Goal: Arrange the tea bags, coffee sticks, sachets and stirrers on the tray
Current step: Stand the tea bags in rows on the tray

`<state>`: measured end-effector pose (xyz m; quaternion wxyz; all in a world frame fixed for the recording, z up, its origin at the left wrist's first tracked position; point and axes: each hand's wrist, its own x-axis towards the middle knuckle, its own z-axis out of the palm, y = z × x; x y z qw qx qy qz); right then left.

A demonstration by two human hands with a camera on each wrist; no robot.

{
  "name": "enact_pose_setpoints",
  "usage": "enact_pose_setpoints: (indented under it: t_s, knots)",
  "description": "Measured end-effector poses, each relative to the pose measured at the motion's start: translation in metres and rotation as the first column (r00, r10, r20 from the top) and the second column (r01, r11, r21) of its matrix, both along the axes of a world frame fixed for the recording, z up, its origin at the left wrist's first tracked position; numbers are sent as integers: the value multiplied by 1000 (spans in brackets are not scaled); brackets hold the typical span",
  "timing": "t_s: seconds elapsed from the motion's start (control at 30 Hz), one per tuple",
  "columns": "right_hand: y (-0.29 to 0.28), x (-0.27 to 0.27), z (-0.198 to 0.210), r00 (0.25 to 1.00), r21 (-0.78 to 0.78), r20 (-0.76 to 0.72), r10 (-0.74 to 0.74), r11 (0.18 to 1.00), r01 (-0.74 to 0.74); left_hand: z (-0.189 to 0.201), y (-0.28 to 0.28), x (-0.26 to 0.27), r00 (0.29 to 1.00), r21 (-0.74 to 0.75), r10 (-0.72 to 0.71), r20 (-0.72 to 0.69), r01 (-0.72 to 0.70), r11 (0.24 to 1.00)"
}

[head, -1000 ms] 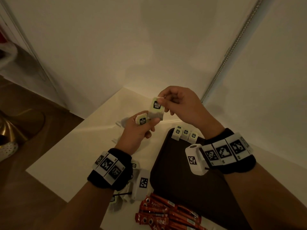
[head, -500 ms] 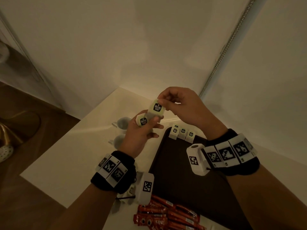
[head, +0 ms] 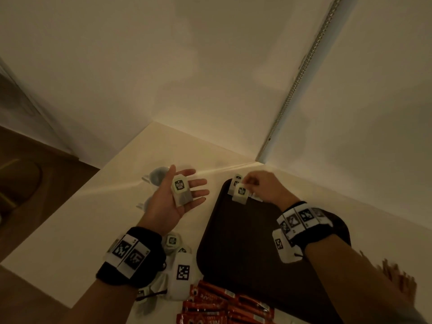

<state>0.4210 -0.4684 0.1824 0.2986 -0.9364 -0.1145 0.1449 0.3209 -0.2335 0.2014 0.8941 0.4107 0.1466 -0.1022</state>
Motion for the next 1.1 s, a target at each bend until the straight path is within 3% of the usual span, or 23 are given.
enact_pose_setpoints:
  t_s: [0.1, 0.23, 0.37, 0.6, 0.8, 0.87, 0.97, 1.03, 1.1]
  knots:
    - [-11, 5, -42, 987, -69, -150, -61, 996, 52, -6, 0, 2, 999, 1, -18, -30, 18, 1000]
    - [-22, 16, -73, 980, -89, -102, -168, 983, 160, -16, 2, 7, 999, 10, -2, -52, 2, 1000]
    - [-25, 32, -82, 962, -31, -28, -270, 963, 269, -23, 5, 10, 999, 10, 7, -51, -6, 1000]
    - [-21, 52, -97, 958, -40, 12, -285, 958, 285, -27, 5, 15, 997, 11, 38, -70, -38, 999]
    - [-15, 53, -88, 939, 20, 72, -336, 942, 336, -22, 1, 17, 996, 25, -40, -84, 43, 999]
    - [1, 45, -63, 948, 187, 128, -292, 946, 267, -19, -1, 19, 993, 44, -79, -87, 83, 996]
    - [40, 20, -7, 982, 420, 190, -5, 904, -76, -15, -7, 24, 989, 94, -132, -73, 138, 986]
    - [63, 2, 23, 941, 425, 254, 224, 848, -316, -9, -12, 26, 983, 153, -179, -49, 184, 971]
    - [76, -9, 42, 888, 380, 322, 329, 814, -440, -2, -16, 27, 976, 192, -217, -15, 215, 957]
